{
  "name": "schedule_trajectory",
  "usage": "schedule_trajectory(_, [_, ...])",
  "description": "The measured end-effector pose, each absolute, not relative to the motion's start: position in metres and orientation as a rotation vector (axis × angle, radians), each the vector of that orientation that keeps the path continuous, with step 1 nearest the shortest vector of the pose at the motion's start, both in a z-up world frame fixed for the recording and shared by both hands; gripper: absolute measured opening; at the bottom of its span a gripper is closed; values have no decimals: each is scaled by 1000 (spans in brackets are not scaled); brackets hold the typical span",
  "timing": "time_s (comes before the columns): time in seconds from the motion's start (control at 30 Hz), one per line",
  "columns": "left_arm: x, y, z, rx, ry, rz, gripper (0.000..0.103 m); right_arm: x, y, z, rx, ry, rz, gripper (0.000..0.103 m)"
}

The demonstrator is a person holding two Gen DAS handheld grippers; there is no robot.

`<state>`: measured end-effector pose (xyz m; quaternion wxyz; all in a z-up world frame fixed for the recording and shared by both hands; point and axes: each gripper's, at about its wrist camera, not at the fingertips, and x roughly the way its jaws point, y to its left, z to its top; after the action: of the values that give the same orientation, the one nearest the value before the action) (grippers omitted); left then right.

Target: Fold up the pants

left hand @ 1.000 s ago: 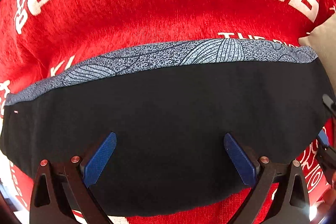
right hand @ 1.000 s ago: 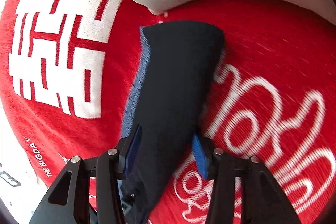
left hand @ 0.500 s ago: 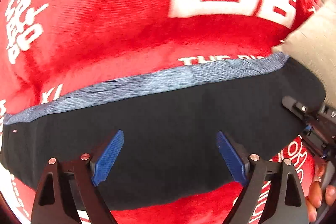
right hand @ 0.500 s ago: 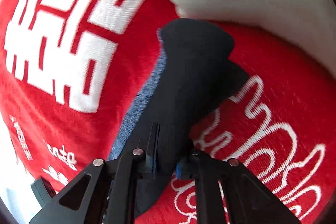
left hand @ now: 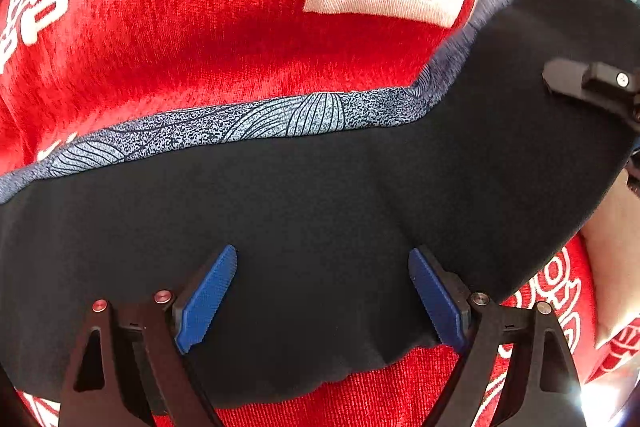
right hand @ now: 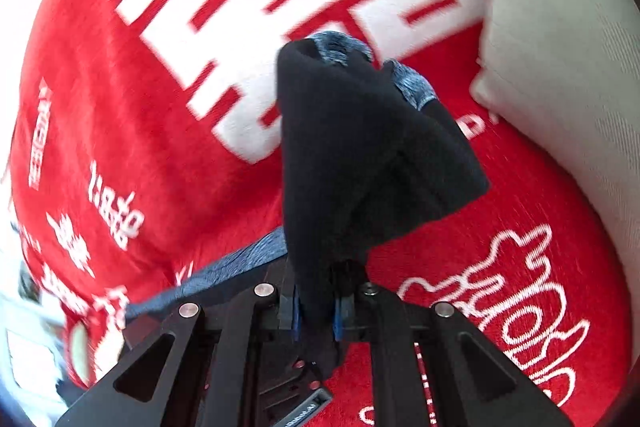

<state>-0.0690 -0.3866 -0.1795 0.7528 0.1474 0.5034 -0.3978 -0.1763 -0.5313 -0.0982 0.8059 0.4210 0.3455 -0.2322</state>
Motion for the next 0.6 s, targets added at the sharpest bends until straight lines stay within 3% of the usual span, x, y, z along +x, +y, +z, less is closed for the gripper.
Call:
schedule_trajectory(0.17, [-49, -368, -170, 259, 1196, -926, 87, -141, -495, -72, 705, 798, -442, 12])
schedule_trajectory(0.37, [14, -274, -119, 181, 1232, -818, 88, -102, -443, -52, 506, 866, -394, 12])
schedule_trajectory(0.6, [92, -165, -117, 252, 1217, -616, 88, -39, -347, -85, 296, 1004, -345, 13])
